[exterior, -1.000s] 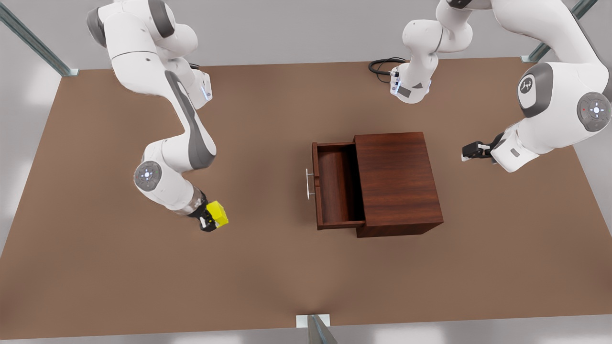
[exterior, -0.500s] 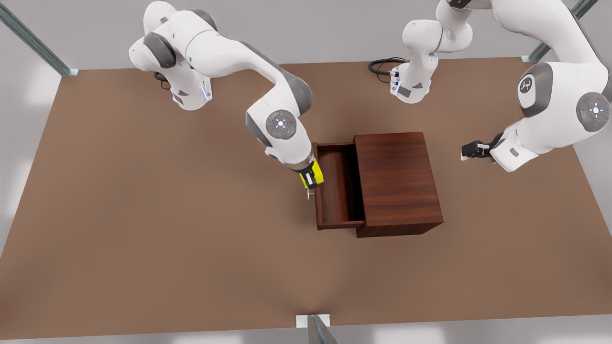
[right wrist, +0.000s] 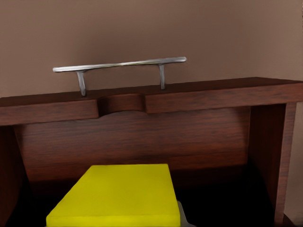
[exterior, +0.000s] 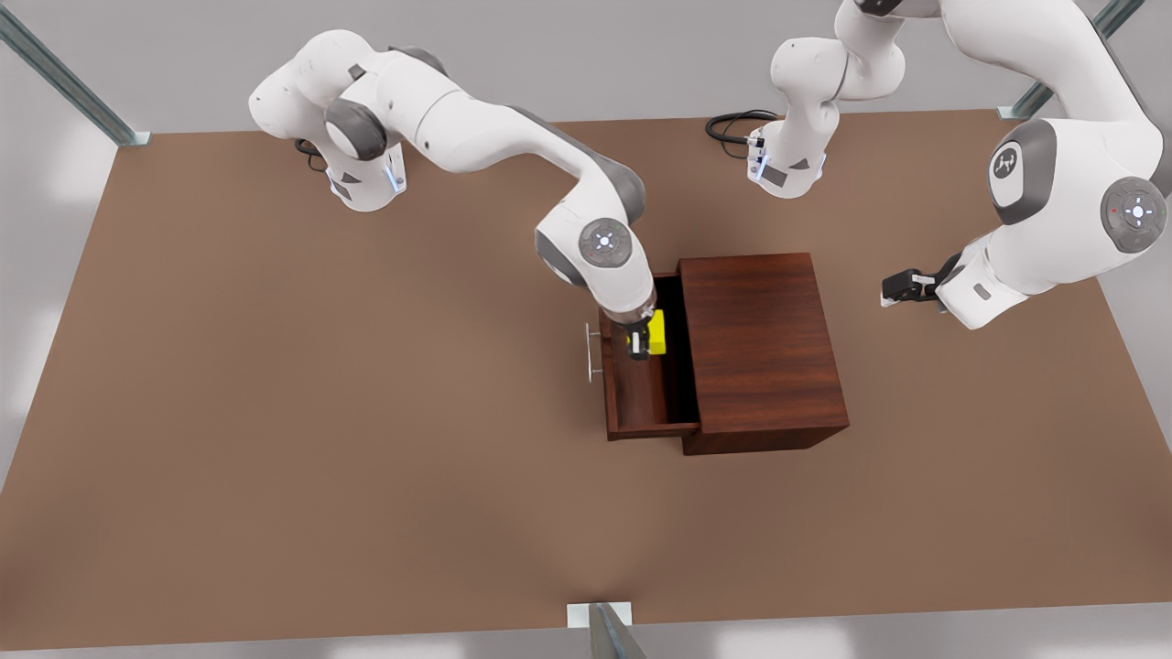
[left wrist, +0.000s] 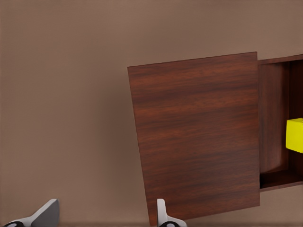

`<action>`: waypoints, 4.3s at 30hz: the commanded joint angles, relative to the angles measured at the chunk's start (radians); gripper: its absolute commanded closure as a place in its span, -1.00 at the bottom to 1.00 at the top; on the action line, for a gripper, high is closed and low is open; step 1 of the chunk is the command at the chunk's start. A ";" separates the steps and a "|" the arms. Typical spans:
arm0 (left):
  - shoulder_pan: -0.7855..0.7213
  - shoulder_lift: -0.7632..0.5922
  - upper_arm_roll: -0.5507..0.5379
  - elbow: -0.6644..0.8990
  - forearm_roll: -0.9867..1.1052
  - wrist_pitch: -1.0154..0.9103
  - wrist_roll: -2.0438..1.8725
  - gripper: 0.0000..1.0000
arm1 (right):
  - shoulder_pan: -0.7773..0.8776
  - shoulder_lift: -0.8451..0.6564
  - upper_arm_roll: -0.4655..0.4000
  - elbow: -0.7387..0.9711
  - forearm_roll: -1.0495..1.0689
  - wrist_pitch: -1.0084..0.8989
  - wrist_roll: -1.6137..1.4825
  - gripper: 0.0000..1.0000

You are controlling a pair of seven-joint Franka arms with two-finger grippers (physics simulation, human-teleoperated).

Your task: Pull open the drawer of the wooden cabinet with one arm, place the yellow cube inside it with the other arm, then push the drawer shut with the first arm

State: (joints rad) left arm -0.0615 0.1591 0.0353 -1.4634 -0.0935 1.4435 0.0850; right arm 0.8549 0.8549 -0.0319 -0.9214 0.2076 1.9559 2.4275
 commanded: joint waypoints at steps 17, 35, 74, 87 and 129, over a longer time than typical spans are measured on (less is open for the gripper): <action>-0.598 0.333 -0.006 0.338 0.106 0.248 -1.338 -1.00 | -0.813 -0.402 0.014 -0.433 -0.234 -0.284 -2.151 -1.00; -0.824 0.717 -0.006 0.382 0.248 0.676 -1.645 -1.00 | -0.833 -0.675 0.010 -0.902 -0.231 -0.244 -2.277 -1.00; -0.747 0.536 0.005 0.092 0.313 0.584 -1.099 -1.00 | -0.829 -0.660 0.014 -0.899 -0.231 -0.246 -2.266 -1.00; -0.722 0.493 0.005 0.015 0.317 0.586 -1.025 -1.00 | -0.826 -0.651 0.017 -0.898 -0.231 -0.246 -2.259 -1.00; -0.118 0.088 0.054 0.092 0.046 0.126 0.081 -1.00 | -0.855 -0.646 0.009 -0.847 -0.234 -0.298 -2.282 -1.00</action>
State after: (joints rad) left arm -0.1779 0.2468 0.0895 -1.3717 -0.0475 1.6086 -0.2109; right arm 0.0000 0.2088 -0.0231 -1.7688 -0.0266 1.6656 0.1656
